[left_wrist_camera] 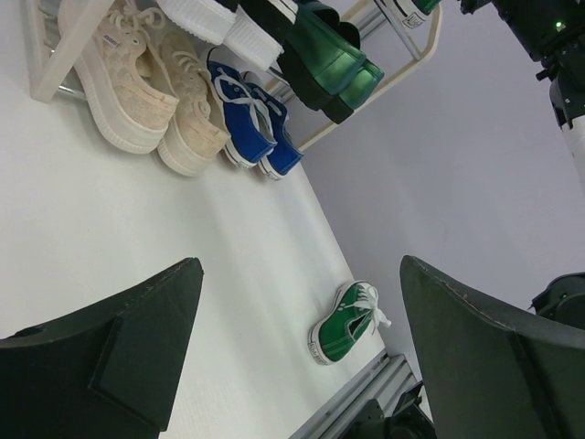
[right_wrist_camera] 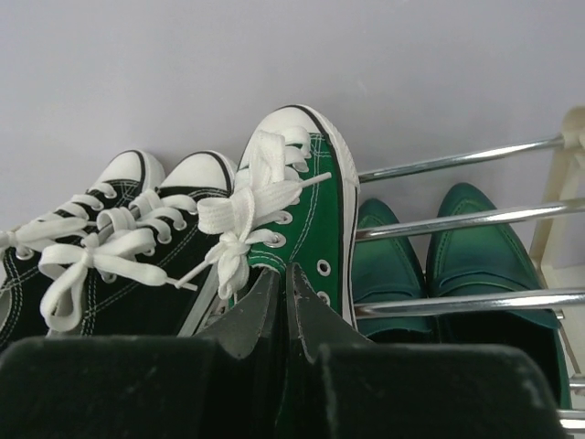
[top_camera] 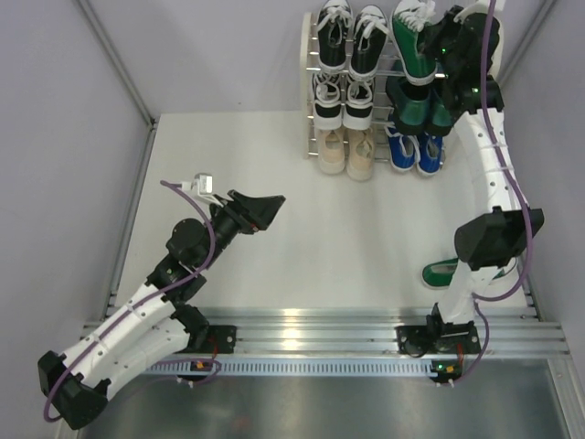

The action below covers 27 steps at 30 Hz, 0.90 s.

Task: Place and organize the shoes onto the shoe shelf
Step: Place the shoe at the shoe shelf.

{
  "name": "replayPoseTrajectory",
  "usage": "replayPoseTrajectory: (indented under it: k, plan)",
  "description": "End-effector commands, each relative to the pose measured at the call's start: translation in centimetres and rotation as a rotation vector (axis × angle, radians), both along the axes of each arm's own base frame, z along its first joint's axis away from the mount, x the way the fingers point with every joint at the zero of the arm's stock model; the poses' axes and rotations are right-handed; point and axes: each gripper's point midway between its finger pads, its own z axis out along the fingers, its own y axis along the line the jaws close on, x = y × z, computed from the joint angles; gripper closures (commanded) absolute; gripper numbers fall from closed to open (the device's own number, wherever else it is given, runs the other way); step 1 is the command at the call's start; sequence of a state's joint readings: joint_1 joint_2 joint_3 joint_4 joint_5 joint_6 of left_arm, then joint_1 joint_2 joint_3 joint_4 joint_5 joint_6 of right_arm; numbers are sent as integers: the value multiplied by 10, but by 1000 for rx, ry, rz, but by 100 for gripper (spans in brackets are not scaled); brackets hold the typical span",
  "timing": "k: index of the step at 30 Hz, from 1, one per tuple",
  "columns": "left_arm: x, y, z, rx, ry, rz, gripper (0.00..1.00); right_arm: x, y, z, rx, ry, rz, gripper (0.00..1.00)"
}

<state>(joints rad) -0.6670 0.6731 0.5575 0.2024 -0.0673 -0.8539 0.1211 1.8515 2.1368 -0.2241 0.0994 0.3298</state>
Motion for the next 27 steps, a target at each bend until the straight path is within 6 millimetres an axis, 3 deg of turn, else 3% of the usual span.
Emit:
replayPoseTrajectory:
  k: [1,11,14,16,17,19,20,22,23,24,25,26,27]
  plan:
    - [0,3,5,-26,-15,8,6,-28,-2,61,54,-171,-11,98]
    - [1,2,4,-28,-15,6,5,-34,-2,51,46,-147,-6,88]
    - [0,1,5,-29,-15,0,6,-34,-4,47,31,-143,-11,71]
    - [1,1,5,-29,-16,2,6,-36,-6,46,8,-143,-11,54]
    - [0,1,7,-30,-19,-1,6,-42,-9,52,-5,-159,-16,41]
    - [0,1,7,-28,-20,-3,6,-48,-15,53,-49,-172,-38,31]
    - [0,2,8,-29,-26,-1,6,-58,-20,62,-65,-187,-48,23]
    - [0,2,6,-19,-23,0,6,-68,-26,61,-115,-182,-52,17]
    - [0,2,8,-12,-29,1,5,-87,-29,74,-157,-207,-21,7]
    - [1,2,4,1,-20,1,5,-96,-28,74,-252,-206,6,1]
    - [1,2,3,10,-15,4,5,-105,-15,53,-322,-147,119,1]
    - [2,4,2,21,-12,13,5,-139,6,58,-412,-194,329,1]
    - [5,6,-1,32,4,31,3,-151,-4,47,-497,-178,366,1]
